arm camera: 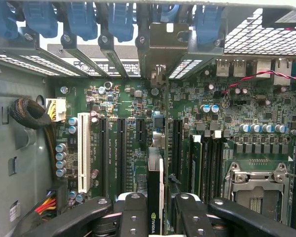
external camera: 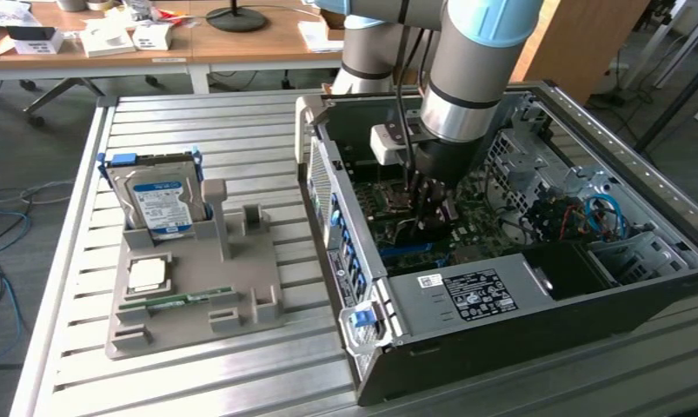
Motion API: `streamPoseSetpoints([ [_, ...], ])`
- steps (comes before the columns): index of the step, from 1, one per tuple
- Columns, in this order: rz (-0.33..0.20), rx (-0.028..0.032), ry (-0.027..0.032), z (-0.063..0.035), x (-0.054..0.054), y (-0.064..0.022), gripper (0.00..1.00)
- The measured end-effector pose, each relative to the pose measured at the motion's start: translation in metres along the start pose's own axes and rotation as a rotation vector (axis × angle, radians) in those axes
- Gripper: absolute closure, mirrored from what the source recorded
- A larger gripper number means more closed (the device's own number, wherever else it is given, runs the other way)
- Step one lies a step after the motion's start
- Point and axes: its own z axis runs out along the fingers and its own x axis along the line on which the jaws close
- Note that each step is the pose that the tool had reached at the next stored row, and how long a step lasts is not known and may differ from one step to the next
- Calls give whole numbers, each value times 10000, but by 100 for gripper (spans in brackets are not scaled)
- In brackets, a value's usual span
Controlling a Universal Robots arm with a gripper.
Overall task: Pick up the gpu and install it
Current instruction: 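Insert the gpu into the slot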
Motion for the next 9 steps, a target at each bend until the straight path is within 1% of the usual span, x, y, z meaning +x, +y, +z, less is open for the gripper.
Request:
streamPoseSetpoints([
  [9,0,0,-1,0,0,0,74],
])
